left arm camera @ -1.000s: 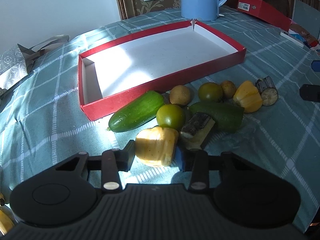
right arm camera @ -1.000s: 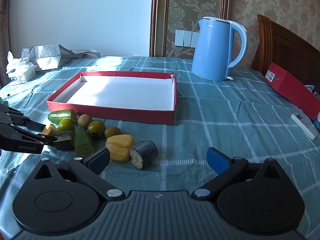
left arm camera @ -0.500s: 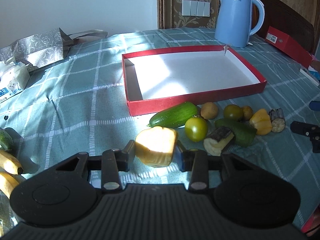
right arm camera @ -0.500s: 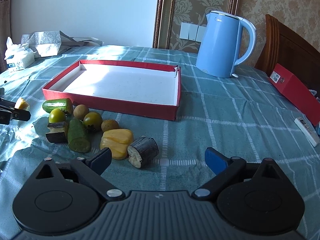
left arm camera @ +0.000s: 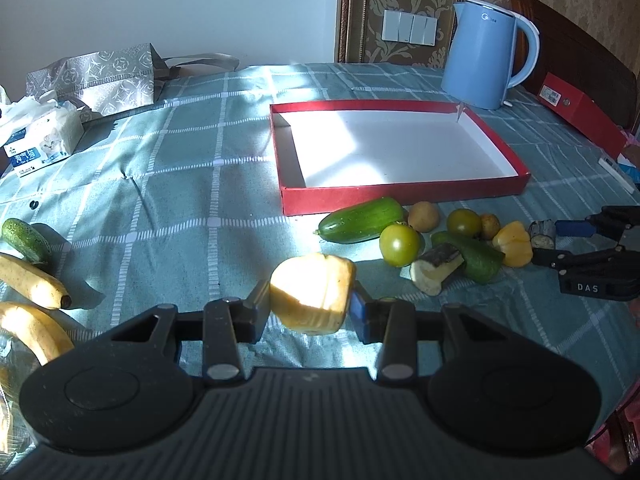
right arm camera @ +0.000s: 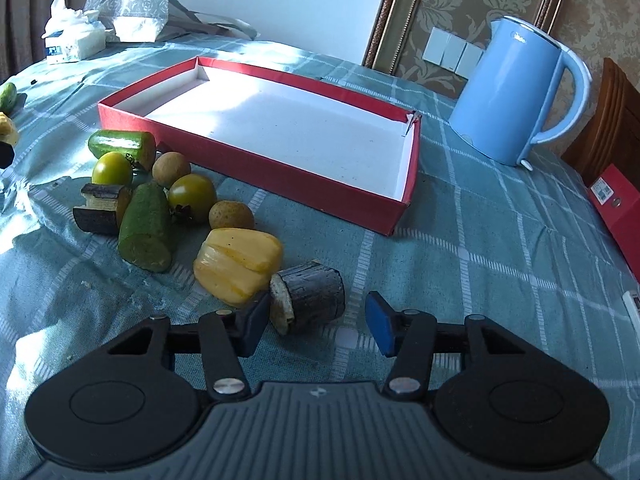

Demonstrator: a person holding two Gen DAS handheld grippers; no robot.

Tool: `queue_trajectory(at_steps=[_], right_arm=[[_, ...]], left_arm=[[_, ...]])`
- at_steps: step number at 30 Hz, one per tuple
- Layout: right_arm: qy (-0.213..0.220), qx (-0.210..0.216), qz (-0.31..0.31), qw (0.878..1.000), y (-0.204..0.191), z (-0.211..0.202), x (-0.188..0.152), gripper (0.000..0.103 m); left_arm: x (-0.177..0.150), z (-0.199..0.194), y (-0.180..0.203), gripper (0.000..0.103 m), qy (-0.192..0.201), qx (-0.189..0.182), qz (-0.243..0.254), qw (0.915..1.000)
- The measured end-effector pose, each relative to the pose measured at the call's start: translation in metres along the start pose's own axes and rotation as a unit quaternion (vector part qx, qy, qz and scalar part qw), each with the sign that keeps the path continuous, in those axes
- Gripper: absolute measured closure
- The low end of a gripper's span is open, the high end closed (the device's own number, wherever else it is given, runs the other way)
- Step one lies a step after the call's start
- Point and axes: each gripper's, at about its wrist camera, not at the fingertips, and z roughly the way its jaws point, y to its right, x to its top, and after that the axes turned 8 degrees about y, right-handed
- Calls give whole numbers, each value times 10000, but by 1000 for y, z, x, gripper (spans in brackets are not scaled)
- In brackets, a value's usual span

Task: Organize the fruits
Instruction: 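Carry the jackfruit chunk toward the red tray with left tool while right tool grasps a dark eggplant slice, then release the jackfruit in the tray with left tool while right tool drops the eggplant slice there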

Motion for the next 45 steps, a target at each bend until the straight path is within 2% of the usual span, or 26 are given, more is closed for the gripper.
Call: queue_trajectory(at_steps=[2,7,14,23,36,45], right_arm=[[24,179,-119,9998,0,2,-1,65],[214,192,-485,9984,-2,2,-3,66],[455,-117,118,9988,9,-26,0,66],[305,-160,772,9964,14,-47,-5,66],[263,-332,952,9946,36,-59,1,66],[132,-369,992,9943,51,-45,3,66]], left_arm=[[-1,-1,1,66,-18,8,-21,10000],[-1,-1,1,65,-43,2,-118,9999],[6,-2,-2,65,12,-57,-418,9991],[28,15,8,65,67,-87,-454,9989],[89,84,33,65,209,-168,-272,9993],[112,144,36,65,149,105,-289,9994]])
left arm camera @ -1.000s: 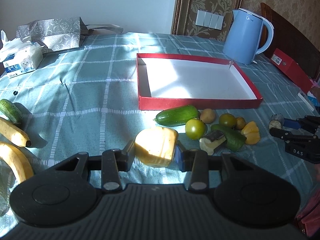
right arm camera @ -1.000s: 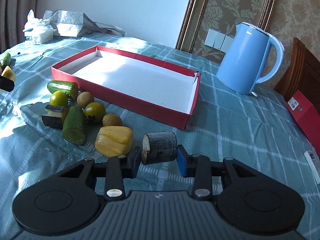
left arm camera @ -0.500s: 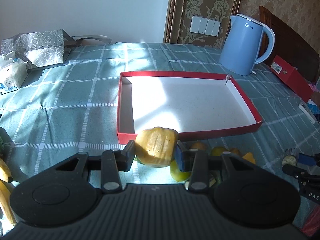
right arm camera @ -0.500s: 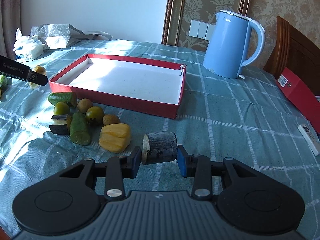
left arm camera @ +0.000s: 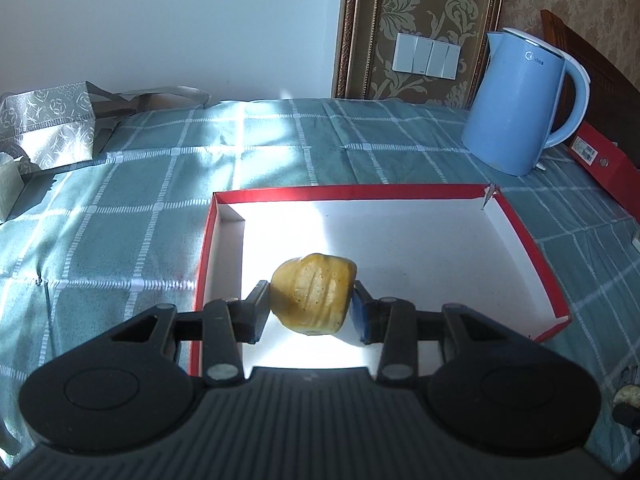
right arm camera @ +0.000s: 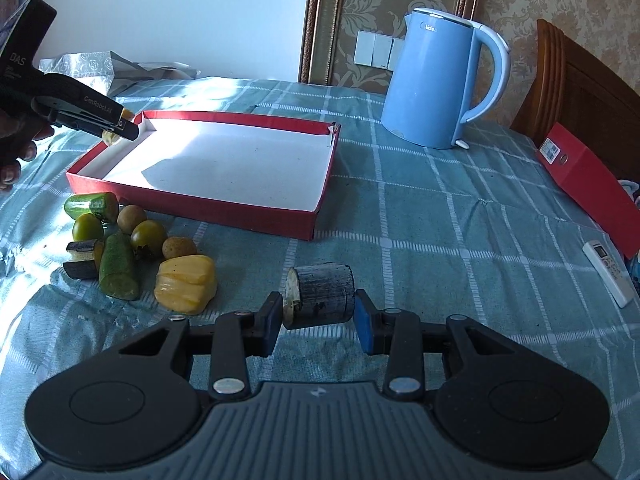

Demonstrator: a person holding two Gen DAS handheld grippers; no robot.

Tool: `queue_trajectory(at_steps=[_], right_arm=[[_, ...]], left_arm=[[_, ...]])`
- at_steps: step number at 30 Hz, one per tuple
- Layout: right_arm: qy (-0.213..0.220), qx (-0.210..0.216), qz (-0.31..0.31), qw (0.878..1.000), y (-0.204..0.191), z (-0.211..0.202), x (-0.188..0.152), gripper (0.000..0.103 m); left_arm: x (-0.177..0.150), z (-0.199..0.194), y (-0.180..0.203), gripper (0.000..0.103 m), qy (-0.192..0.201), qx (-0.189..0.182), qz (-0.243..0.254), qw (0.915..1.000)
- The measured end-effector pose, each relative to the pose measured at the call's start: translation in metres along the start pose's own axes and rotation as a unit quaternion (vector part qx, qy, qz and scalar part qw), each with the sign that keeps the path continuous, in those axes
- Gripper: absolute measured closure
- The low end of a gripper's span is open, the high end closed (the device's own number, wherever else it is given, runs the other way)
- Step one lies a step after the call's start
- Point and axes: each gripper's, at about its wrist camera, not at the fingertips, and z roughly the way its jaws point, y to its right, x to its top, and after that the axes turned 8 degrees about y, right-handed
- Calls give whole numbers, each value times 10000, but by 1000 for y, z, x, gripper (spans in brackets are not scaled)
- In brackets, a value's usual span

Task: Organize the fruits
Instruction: 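Release the jackfruit in the tray with left tool while right tool drops the eggplant slice there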

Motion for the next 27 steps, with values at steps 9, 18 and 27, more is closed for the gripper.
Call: queue_trajectory(at_steps=[9,18,27], right_arm=[[-113,28,32,9999,10,16,4,66],[-80,269,-35,9996,8,34,15,66],[272,551,-258,9978,-4,49,46,66]], left_arm=[[1,61,2,65,-323,275,-74,9991],[-6,71,6,34,-359,527,206,9977],[-13,43,1,22,-324,596,202,9975]])
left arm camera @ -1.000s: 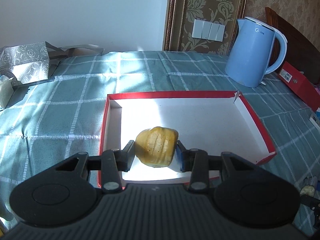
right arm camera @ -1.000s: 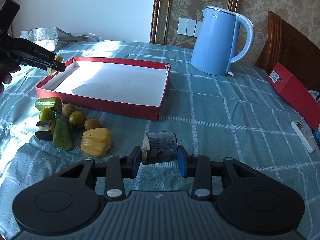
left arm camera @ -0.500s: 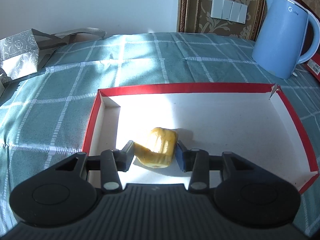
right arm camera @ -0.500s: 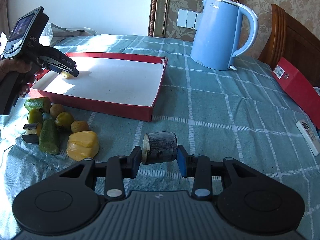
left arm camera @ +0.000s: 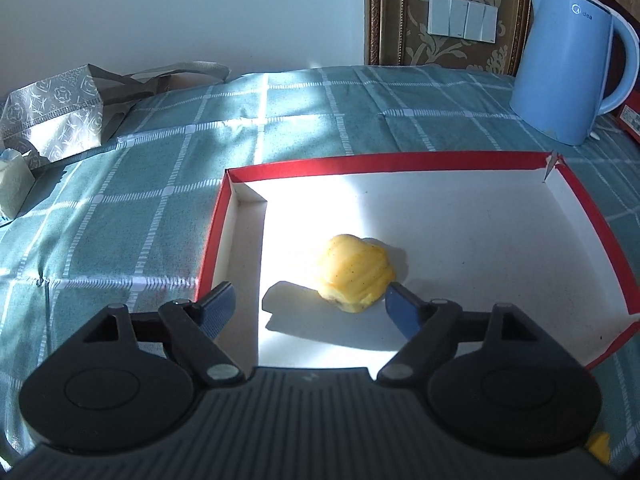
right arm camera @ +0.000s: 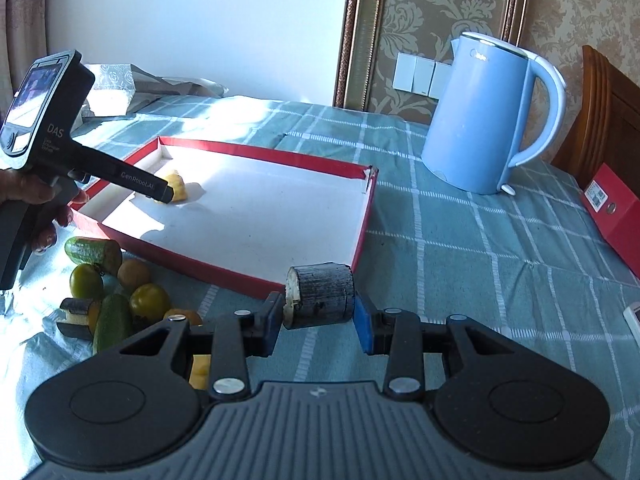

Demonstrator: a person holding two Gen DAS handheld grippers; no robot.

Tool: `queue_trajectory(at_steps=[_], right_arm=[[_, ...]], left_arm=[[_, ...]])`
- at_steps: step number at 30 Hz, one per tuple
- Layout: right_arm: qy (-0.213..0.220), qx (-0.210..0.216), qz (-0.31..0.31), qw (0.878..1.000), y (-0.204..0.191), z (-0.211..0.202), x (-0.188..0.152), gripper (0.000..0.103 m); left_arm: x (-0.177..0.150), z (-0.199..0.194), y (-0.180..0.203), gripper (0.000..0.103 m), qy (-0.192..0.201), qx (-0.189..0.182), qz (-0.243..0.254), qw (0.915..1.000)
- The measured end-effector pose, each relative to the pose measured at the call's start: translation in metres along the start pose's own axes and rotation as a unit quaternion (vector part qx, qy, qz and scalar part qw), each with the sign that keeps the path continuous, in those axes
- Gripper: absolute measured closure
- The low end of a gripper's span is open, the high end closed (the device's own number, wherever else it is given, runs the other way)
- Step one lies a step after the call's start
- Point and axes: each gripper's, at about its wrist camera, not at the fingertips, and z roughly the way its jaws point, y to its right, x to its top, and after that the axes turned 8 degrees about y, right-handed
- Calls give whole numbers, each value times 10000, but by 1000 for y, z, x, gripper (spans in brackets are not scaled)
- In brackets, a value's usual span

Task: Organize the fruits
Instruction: 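Release the jackfruit in the tray with left tool while right tool drops the eggplant slice there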

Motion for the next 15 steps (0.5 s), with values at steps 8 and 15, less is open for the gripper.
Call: queue_trajectory(at_steps=[8,15], right_arm=[[123,347,-167,9992,-15,42,35,66],[-419,718,-223,9963,-35,108,44,66]], left_arm=[[-9,-55,-20,18,362,183,-226,9989],[-32,-104,-36,16,523,534,-266,9968]])
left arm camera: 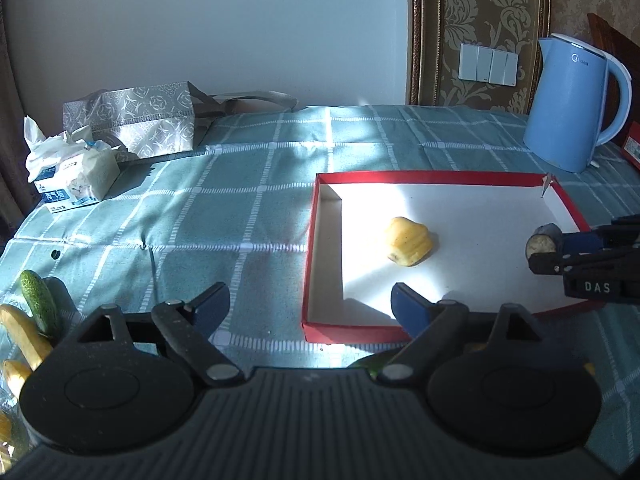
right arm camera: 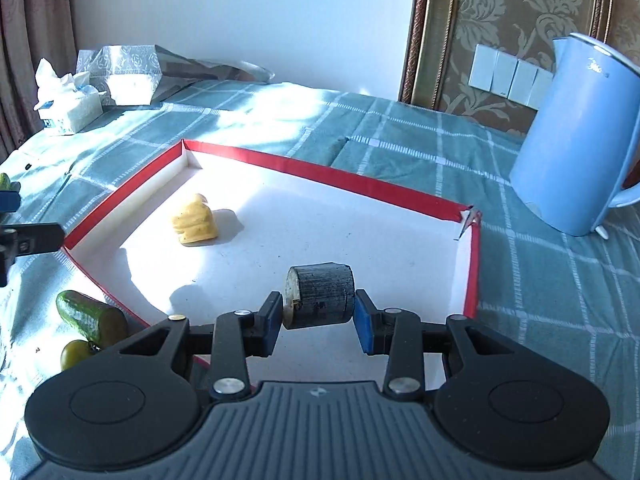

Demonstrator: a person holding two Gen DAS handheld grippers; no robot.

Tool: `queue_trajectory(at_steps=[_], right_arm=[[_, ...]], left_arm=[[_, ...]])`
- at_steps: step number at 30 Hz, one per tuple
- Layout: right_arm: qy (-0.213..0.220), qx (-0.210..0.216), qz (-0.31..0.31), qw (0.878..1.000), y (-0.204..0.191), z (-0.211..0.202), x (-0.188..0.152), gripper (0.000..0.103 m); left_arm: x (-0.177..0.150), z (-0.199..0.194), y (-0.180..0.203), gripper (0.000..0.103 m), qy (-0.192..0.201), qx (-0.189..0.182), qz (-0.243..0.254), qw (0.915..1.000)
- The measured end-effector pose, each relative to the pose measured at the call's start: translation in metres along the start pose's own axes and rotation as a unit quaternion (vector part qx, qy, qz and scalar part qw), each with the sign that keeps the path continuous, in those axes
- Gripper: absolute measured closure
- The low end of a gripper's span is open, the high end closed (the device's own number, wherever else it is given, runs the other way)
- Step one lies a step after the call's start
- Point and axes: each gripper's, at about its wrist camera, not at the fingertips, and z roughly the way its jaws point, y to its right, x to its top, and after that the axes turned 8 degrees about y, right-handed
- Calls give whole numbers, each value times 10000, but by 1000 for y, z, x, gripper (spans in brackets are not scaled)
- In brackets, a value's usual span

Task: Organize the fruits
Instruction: 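Release the jackfruit in the tray with left tool while right tool drops the eggplant slice there, then reach and close the left tool on a cut eggplant piece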

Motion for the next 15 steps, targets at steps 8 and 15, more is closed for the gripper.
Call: queue_trajectory(at_steps=[8,15], right_arm=[[-99,190,-259,9994,-13,27,-1,66],[508,132,-174,9985,-5,-17,4,46]], left_arm=[[-27,-24,-20,15,-185,360,-206,9990],[-41,-45,-12,15,-145,41,-74,9999]])
